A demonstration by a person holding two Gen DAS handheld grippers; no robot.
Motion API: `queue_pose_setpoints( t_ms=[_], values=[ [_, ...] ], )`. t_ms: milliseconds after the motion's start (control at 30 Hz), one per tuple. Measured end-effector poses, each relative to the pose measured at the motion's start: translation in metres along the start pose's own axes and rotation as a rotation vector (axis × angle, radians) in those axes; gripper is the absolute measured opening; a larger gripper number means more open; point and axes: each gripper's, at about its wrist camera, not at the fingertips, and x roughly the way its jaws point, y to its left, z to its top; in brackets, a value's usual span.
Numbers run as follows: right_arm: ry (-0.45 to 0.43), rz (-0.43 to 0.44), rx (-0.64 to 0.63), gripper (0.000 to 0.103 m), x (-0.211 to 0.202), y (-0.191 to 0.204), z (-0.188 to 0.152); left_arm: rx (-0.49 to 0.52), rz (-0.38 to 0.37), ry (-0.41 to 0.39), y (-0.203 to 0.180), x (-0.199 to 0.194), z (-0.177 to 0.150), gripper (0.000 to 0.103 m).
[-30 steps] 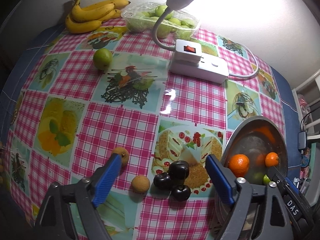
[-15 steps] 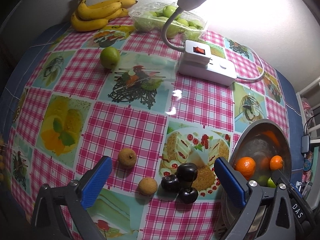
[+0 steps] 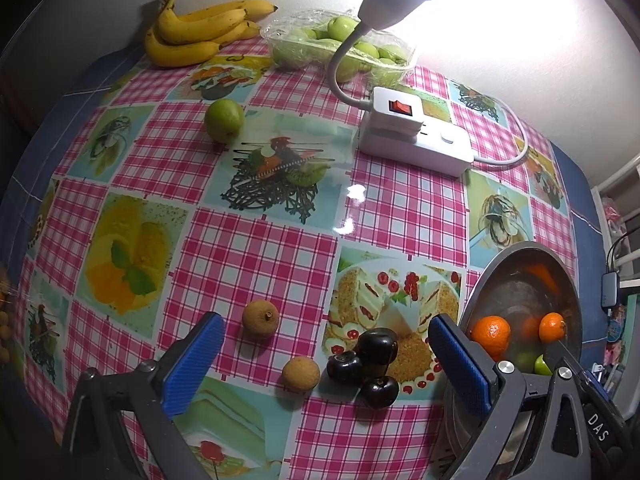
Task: Organize fruits
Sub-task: 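Withdraw both tools from the bowl toward the kiwis and dark cherries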
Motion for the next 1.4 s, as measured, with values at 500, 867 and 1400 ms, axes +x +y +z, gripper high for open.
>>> queue_pose_setpoints(
  t_ms=[500, 867, 1400],
  values=[
    [-0.009, 0.051, -0.070, 0.103, -0.008, 0.029, -0.005, 0.026, 0.086, -0.090, 0.030, -0.024, 0.009, 0.103],
    [-0.024, 0.110, -0.193, 0.103, -0.016, 0.079, -0.016, -0.062, 0.094, -0.127, 0.072, -0.042, 0.012, 0.103],
    [-0.008, 0.231, -0.316, 0.103, -0.020, 0.131, -0.038, -0.143, 0.050, -0.085, 0.090, -0.040, 0.005, 0.103]
  ],
)
